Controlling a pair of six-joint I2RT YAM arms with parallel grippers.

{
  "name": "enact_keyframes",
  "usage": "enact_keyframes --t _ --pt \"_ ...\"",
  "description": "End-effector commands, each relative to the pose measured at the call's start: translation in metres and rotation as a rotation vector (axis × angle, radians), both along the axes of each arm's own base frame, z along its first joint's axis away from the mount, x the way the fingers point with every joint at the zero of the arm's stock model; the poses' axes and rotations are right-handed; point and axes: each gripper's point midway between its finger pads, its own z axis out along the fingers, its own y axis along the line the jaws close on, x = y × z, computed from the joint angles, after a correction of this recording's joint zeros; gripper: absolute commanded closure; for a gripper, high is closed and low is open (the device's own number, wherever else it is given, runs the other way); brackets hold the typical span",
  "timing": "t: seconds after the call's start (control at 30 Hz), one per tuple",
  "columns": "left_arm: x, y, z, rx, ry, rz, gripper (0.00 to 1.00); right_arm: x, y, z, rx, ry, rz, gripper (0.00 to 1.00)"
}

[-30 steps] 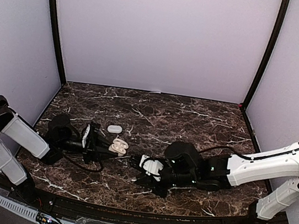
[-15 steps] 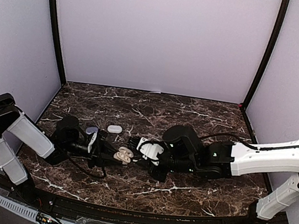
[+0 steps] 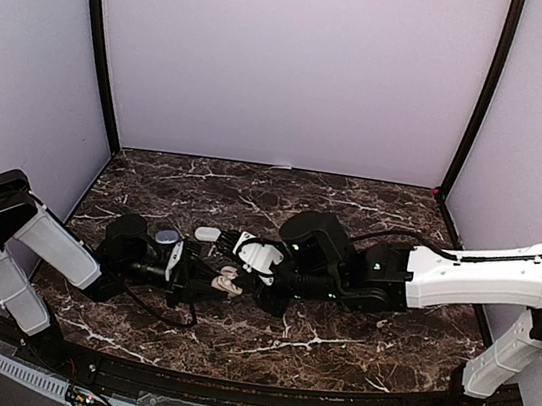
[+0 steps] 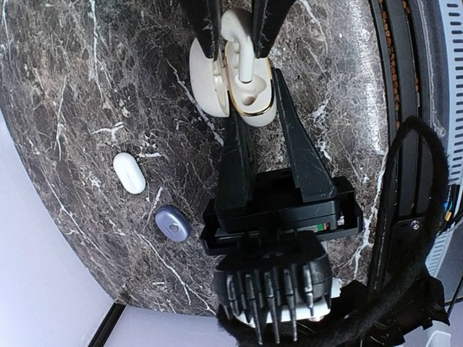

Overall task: Insert the wireless bluetooth earbuds into the charging case
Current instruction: Insert the right earbud into the right side groove of the charging case.

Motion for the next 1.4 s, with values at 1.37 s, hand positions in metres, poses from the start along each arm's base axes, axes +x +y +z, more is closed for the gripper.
enact_keyframes --t 1.37 --pt "0.001 -0.006 0.010 -0.031 -0.070 0.000 0.98 0.012 -0.018 -0.023 -0.116 0.039 -0.104 1.00"
